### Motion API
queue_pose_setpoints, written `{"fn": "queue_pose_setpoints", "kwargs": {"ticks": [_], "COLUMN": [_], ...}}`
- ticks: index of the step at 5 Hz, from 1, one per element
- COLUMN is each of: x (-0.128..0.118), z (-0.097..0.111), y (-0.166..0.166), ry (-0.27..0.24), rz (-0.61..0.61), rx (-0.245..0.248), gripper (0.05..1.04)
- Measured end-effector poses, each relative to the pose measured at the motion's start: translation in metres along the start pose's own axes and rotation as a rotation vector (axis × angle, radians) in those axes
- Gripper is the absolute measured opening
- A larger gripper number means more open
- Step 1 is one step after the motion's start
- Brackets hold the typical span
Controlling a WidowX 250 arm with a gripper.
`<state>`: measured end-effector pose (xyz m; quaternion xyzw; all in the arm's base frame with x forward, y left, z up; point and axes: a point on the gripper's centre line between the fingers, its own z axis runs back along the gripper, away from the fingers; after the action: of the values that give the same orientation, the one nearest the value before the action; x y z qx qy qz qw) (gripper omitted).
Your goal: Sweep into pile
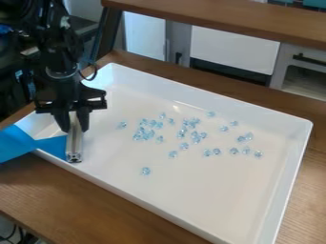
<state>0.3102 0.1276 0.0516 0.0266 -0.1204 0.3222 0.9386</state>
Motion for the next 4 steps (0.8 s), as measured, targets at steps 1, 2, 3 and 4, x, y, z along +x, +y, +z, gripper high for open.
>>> {"fn": "queue_pose_setpoints", "kwargs": {"ticks": [1,2,3,4], "x": [0.0,-0.003,-0.005,-0.015], "z": [-0.001,-0.003,-0.004,-0.003], "y": [-0.011,-0.022,-0.037,-0.066], "ry": [0.009,0.011,0.014,0.023], "rz": [0.002,-0.002,-0.018,-0.053], "rx": [0.001,0.008,-0.001,-0.027], "gripper": [0.34,0.34,0.34,0.338]}}
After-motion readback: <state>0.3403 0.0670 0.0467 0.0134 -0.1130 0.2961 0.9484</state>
